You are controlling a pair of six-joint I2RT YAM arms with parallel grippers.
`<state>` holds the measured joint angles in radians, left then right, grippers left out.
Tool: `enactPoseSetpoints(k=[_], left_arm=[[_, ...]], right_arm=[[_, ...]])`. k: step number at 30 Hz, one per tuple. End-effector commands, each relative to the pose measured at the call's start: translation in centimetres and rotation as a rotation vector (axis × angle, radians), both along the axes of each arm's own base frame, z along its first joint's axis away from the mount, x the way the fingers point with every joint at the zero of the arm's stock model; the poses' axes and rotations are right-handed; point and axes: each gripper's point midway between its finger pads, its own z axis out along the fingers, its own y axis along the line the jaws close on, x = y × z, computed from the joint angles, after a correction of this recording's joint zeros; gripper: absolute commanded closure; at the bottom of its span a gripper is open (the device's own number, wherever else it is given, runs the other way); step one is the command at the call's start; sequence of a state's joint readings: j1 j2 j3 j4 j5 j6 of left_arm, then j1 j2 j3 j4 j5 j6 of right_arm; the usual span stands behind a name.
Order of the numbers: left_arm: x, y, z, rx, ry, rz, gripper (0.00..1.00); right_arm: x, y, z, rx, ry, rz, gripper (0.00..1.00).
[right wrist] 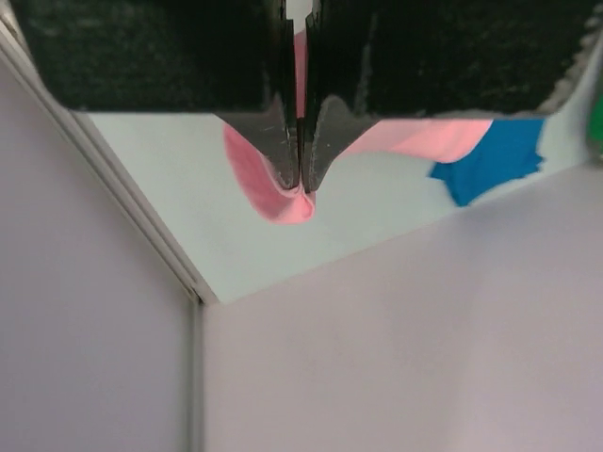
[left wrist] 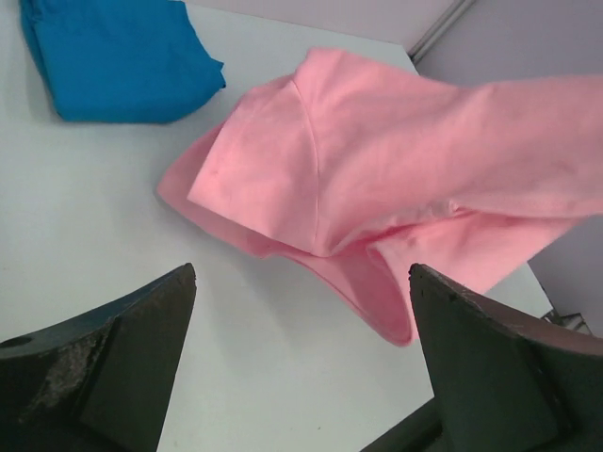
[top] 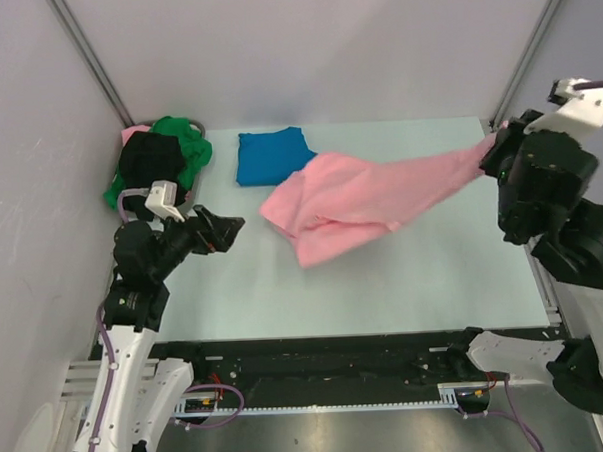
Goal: Fold and stack the t-shirts
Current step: Flatten the tshirt out
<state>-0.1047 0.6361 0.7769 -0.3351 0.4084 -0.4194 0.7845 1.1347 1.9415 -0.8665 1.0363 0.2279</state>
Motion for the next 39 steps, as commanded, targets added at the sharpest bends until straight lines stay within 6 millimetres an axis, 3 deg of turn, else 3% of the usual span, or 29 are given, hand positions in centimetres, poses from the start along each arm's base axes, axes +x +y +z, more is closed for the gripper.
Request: enactPoseSetpoints(k=[1,3,4,5,7,9,10,13,15,17,21,23,24,25,29,32,34,39], left_arm=[[-0.4,-2.2,1.1,-0.094,-0.022,-0.111,0.0],[-0.5,-2.8,0.7,-0.112,-0.017,-0.132,0.0],[-0.6,-3.4,0.3,-0.107,-0.01,-0.144,0.0],[-0.6,-3.6,-0.6,-0.095,0.016,-0.137,0.0],[-0.7,-4.4,-1.8,-0.064,0.041,-0.136,0.0],[-0.7,-4.9,-2.6,-0.047,0.07,-0.139,0.0],[-0.8,-5.4,-3.0,-0.042,0.084,-0.155,0.0],[-0.5,-6.1,-2.9,-0.029,0.086,-0.151,0.0],[0.0,-5.6,-2.4,-0.011,0.082,-0.114,0.0],[1.0,-4.2,-2.4,0.018,0.099,-0.016,0.0],[2.6,-1.8,-2.5,0.062,0.133,0.142,0.0],[3.5,-1.1,-2.1,0.078,0.155,0.193,0.0],[4.5,-0.6,-3.1,0.078,0.204,0.233,0.0],[5.0,-0.4,-3.4,0.07,0.228,0.247,0.0],[6.9,0.9,-6.9,0.001,0.332,0.324,0.0],[7.2,1.8,-9.0,-0.097,0.392,0.372,0.01],[7.5,2.5,-9.9,-0.113,0.392,0.407,0.03],[7.6,2.6,-11.3,-0.13,0.42,0.412,0.04]], right_arm=[[2.6,-0.8,-12.4,-0.126,0.318,-0.104,1.0],[2.8,-0.9,-16.8,-0.093,0.404,-0.109,1.0],[2.6,-1.9,-20.0,-0.109,0.473,-0.148,1.0],[2.6,-2.4,-21.5,-0.085,0.496,-0.177,1.0],[2.6,-3.0,-23.2,-0.078,0.541,-0.193,0.5],[3.0,-3.0,-23.2,-0.082,0.541,-0.189,0.05],[3.1,-2.4,-22.8,-0.074,0.526,-0.157,0.0],[3.4,2.0,-20.9,-0.003,0.453,0.061,0.0],[3.2,7.1,-21.3,0.001,0.47,0.266,0.0],[2.7,11.3,-22.7,-0.005,0.531,0.434,0.0],[1.9,20.6,-28.1,-0.151,0.654,0.679,0.02],[2.9,23.2,-29.5,-0.186,0.641,0.726,0.04],[3.6,23.9,-30.2,-0.191,0.646,0.736,0.07],[4.4,25.0,-32.2,-0.207,0.679,0.741,0.08],[8.0,28.2,-34.8,-0.183,0.682,0.764,0.18],[10.2,30.1,-36.4,-0.22,0.72,0.745,0.3],[11.5,31.9,-37.1,-0.243,0.721,0.742,0.32],[13.8,34.2,-39.2,-0.279,0.744,0.739,0.37]])
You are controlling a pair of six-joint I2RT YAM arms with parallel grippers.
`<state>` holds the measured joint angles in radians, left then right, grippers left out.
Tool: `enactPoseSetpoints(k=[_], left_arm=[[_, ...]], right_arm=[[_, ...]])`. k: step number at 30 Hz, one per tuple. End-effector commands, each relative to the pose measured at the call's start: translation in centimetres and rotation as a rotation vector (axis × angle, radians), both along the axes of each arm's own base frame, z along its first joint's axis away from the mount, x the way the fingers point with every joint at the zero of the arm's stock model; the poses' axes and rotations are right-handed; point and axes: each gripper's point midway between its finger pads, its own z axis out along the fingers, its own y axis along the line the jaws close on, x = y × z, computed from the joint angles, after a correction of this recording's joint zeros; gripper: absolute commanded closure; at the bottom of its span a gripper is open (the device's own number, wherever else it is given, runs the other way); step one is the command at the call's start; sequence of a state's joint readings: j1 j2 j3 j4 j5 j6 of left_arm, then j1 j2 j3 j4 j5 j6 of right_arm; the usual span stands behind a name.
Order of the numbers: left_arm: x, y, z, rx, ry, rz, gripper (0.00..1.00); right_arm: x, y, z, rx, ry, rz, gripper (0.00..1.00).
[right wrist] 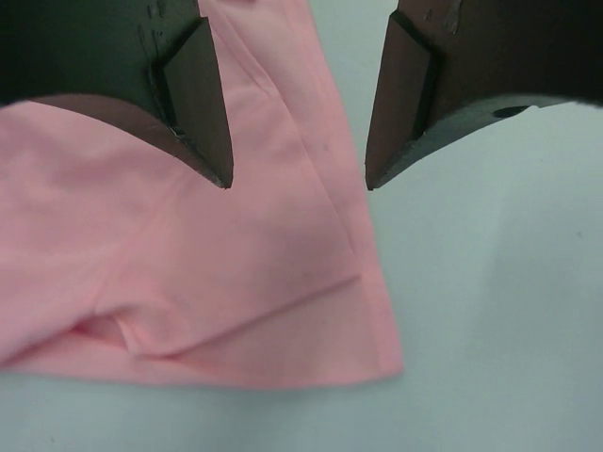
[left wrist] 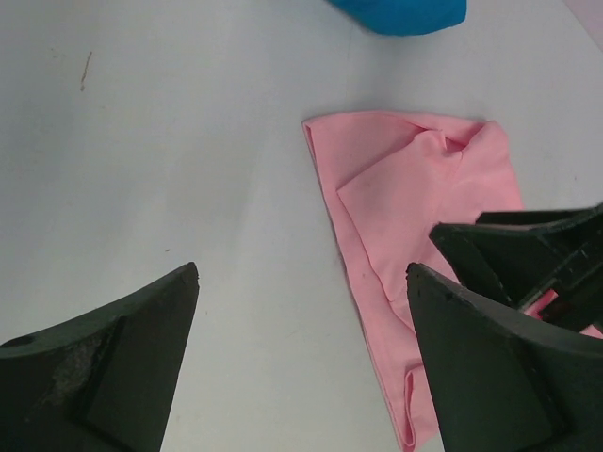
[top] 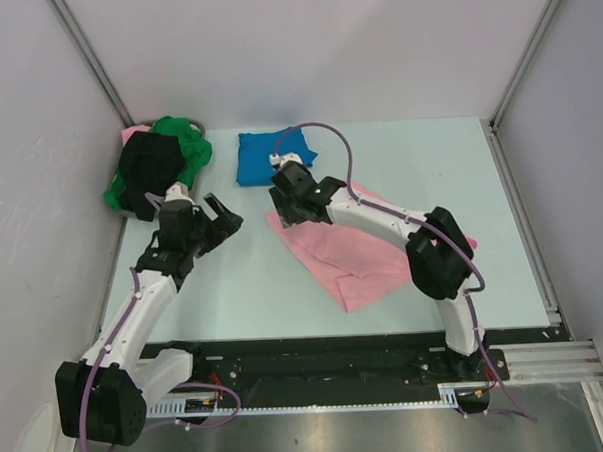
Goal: Fold and stack the t-shirts
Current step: Flatten the tshirt out
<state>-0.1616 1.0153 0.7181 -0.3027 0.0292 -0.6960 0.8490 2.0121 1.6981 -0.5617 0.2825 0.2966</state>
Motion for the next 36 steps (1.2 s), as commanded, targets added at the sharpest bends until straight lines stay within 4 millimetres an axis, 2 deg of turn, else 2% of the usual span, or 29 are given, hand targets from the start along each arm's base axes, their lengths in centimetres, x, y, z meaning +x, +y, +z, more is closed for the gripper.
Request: enactPoseSetpoints(k=[1,3,9,16,27,31,36], left_arm=[[1.3,-0.3,1.0,-0.069,-0.055,0.029,0.05],[1.2,-0.2,0.8,-0.074,-0.051,0.034,0.05],[0.4,-0.3,0.0,-0.094,-0.06,0.035,0.06],[0.3,-0.4,-0.8,-0.107,-0.059,0.03,0.06],[0.5,-1.1,-1.7,-0.128,-0.039,-0.007,0.06],[0.4,-1.1,-2.0,-0.128,-0.035,-0.007,0.06],[0.4,-1.1,-1.8,-0.129,-0.041,-0.008,0.06]], right_arm=[[2.5,2.6,0.7,0.008,-0.045,0.023,0.39],[3.0,3.0,-0.7,-0.007,-0.025,0.023,0.43],[3.2,3.4,-4.1,-0.035,0.042,0.047,0.43],[3.6,4.3,-6.7,-0.075,0.058,0.06,0.44],[3.6,5.2,-7.4,-0.101,0.061,0.075,0.44],[3.6,4.9,-7.9,-0.111,0.07,0.07,0.58],[3.6,4.5,-8.9,-0.124,0.087,0.068,0.59]])
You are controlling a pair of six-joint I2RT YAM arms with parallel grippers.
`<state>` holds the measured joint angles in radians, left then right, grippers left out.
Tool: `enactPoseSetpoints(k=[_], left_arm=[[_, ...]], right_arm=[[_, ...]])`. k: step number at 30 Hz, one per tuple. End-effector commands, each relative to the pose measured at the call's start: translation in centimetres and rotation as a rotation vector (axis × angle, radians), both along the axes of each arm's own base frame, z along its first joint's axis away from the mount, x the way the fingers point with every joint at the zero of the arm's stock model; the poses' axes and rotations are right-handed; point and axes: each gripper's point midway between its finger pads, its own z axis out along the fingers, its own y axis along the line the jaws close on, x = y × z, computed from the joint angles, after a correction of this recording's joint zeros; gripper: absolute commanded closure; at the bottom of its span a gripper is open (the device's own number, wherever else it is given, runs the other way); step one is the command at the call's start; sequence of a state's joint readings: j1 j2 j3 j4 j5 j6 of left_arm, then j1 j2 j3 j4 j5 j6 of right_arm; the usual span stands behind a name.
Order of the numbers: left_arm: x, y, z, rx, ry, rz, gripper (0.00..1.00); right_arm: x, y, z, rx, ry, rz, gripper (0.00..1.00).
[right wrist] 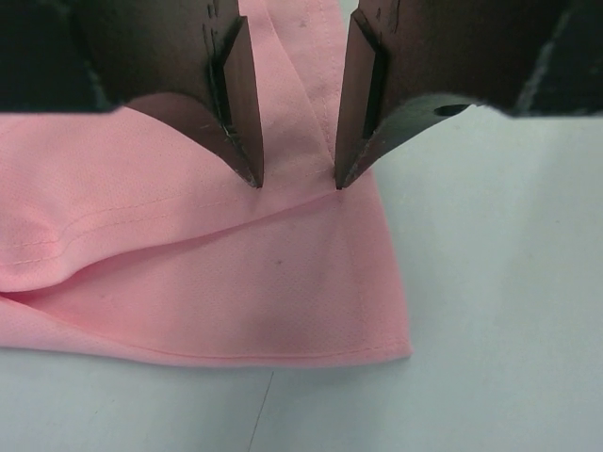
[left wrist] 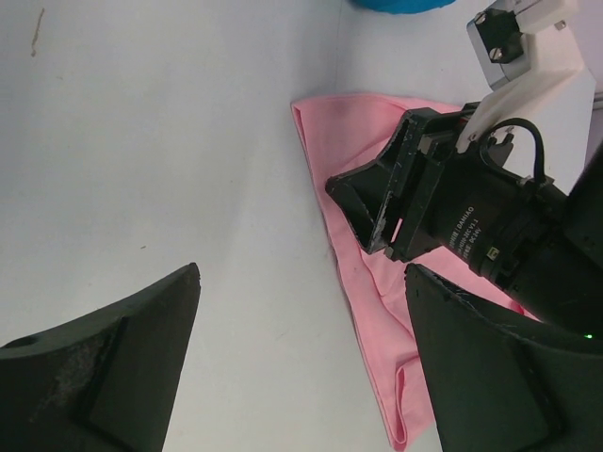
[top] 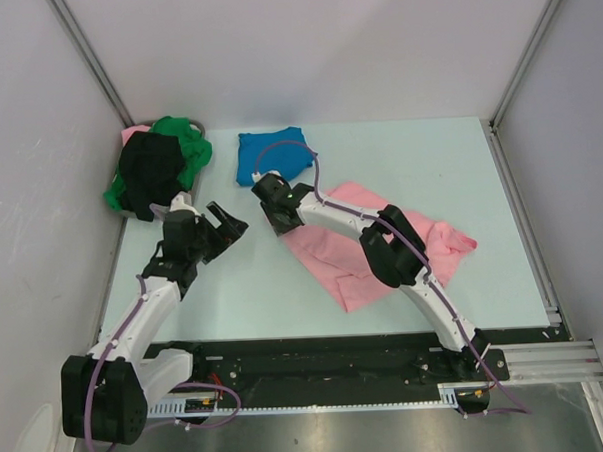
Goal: Fold and stack the t-shirts
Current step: Flatten the tshirt out
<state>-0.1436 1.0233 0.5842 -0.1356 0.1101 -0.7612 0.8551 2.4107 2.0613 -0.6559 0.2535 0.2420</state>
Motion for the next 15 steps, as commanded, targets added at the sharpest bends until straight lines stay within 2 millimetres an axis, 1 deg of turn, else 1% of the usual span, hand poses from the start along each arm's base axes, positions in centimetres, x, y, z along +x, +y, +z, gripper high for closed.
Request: enactPoseSetpoints(k=[1,5,6,8,9,12,14,15], left_arm=[[0.56,0.0,0.81,-0.028,-0.034,0.009,0.06],[0.54,0.03,0.78,-0.027,-0.033,0.009,0.06],[0.53,0.03,0.7,-0.028,-0.029,0.009,0.06],[0.56,0.0,0.72,-0.029,-0.031,0.008,0.06],[0.55,0.0,0.65,-0.03,-0.027,0.009,0.06],[0.55,0.0,0.52,-0.029,-0.024,0.009,0.06],[0.55,-0.11,0.51,-0.034,-0.025,0.004,0.06],[0.51,-0.24,0.44,-0.037,-0.021,0.0,0.06]], right_arm=[[0.42,0.12,-0.34,-0.012,-0.001,0.004,0.59],[0.43,0.17,-0.7,-0.01,0.006,0.003,0.59],[0.55,0.06,-0.66,-0.009,0.005,0.0,0.64],[0.56,0.07,-0.58,-0.008,0.004,0.0,0.7],[0.59,0.09,-0.52,-0.008,0.003,0.001,0.78],[0.81,-0.2,-0.35,-0.014,-0.004,-0.007,0.95],[0.82,-0.28,-0.21,-0.015,-0.006,-0.009,0.96],[0.89,-0.22,0.19,-0.01,-0.011,-0.011,0.96]])
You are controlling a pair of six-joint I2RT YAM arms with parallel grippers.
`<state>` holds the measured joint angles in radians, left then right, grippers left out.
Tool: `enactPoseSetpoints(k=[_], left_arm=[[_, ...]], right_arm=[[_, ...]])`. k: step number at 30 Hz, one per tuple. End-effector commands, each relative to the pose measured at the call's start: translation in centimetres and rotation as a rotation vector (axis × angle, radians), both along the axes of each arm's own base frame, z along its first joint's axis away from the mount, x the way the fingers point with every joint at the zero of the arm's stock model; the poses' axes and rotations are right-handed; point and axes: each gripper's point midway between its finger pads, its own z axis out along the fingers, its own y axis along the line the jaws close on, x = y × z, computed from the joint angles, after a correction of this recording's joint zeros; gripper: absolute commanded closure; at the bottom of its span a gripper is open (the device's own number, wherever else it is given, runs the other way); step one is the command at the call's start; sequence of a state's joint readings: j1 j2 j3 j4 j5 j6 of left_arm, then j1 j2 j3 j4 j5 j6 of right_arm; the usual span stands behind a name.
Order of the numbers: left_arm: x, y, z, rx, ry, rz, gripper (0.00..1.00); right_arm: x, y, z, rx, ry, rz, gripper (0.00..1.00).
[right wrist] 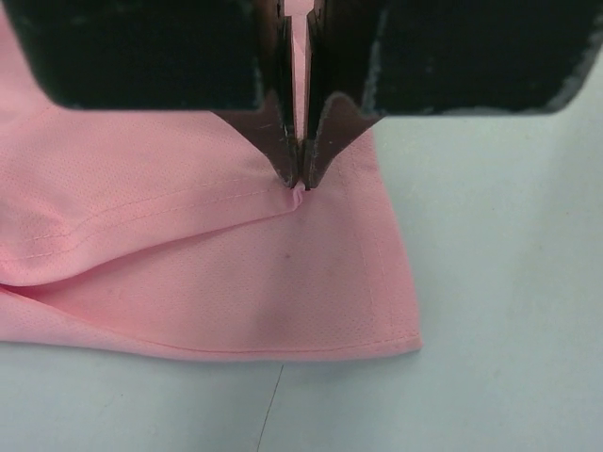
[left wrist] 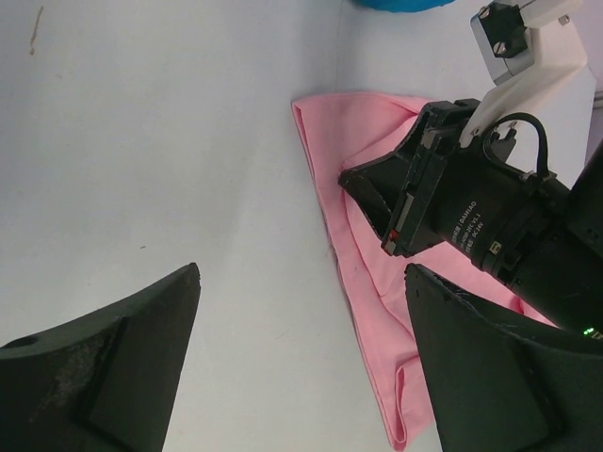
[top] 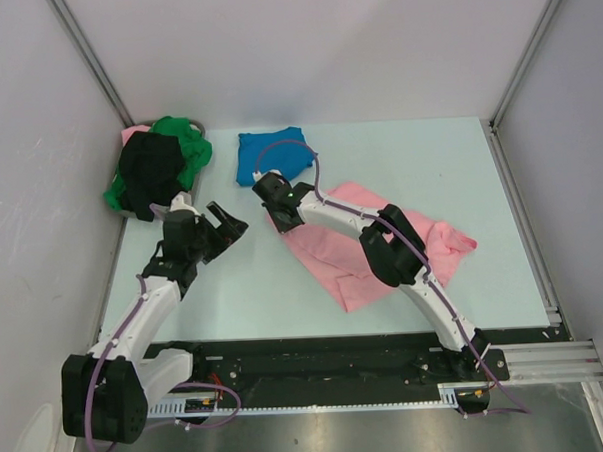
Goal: Fold and stack the t-shirts
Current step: Flatten the tshirt out
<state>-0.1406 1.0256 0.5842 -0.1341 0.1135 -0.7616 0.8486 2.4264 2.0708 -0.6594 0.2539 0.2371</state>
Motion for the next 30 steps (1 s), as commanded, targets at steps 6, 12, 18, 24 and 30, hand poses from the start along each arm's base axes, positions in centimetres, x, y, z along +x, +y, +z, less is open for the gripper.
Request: enactPoseSetpoints(k=[6,12,18,24,30], left_arm=[[0.7,-0.6,0.6,-0.05,-0.027,-0.01,0.06],[1.4,-2.2,0.0,-0.032,-0.015,-0.074,0.15],[3.7,-5.9,-1.5,0.058,0.051,-0.138,0.22],[7.1,-7.1,-3.8,0.202,0.156,-0.123,0.37],[9.6,-4.6,-6.3,0.41,0.303,-0.013,0.52]], right_arm=[[0.9,-0.5,3.0,0.002,-0.052,-0.016,1.0],[1.0,-2.9,7.6,0.024,-0.111,-0.071,1.0],[0.6,-8.2,16.4,0.138,-0.234,-0.147,1.0],[-0.5,-12.9,22.5,0.204,-0.305,-0.179,1.0],[-1.5,-16.1,24.2,0.249,-0.337,-0.218,1.0]])
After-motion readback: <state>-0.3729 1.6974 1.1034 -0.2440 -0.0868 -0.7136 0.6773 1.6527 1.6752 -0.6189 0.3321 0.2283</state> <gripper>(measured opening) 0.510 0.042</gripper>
